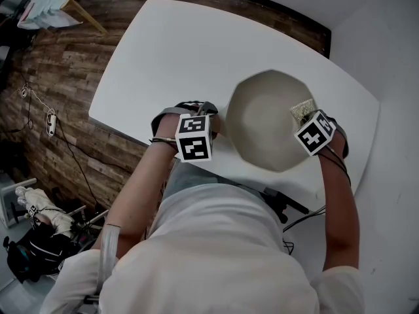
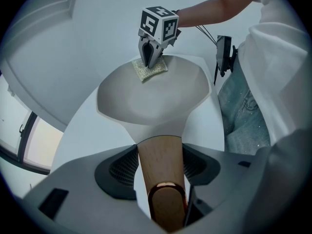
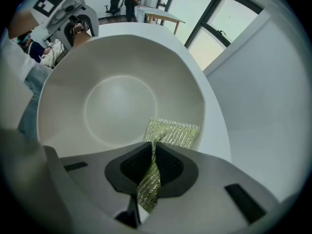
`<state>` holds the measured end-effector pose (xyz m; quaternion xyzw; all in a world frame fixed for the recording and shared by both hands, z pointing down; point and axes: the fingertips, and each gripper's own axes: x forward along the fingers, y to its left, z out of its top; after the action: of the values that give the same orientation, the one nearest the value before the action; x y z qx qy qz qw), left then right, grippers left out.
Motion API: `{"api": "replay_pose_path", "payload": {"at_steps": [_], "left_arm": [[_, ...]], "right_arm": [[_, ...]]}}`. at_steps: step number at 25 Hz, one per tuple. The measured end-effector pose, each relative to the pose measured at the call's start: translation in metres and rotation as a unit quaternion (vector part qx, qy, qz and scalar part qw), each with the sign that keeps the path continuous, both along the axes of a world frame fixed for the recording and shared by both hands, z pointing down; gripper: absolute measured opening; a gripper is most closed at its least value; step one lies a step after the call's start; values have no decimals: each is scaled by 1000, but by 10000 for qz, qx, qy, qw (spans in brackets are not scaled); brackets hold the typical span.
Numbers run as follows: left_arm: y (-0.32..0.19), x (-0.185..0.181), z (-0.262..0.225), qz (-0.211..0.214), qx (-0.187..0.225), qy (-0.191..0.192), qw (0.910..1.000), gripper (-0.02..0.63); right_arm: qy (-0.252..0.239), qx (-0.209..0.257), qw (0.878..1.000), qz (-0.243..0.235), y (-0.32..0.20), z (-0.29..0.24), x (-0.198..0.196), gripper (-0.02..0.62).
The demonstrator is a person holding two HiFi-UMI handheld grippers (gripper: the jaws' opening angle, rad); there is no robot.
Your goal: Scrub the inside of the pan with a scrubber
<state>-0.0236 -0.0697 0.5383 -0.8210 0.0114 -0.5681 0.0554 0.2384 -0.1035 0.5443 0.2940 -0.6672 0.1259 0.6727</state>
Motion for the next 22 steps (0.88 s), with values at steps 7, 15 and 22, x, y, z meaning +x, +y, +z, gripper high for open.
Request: {"api": "replay_pose_path", "payload": {"at_steps": [7,15,22], "left_arm": [[1,-1,0,-77,-14,18,10000,265],[1,-1,-3,-131,-25,7,9999,265],[3,1,-3,-157,-38,-6,9999,264]], "right_arm": [[-183,-565,9982,-77,21,1,-7,38],[-287,-1456,9889,-70,54,3,-12,37],[-285,-1895,9814,-98,72,2,-14,38]]}}
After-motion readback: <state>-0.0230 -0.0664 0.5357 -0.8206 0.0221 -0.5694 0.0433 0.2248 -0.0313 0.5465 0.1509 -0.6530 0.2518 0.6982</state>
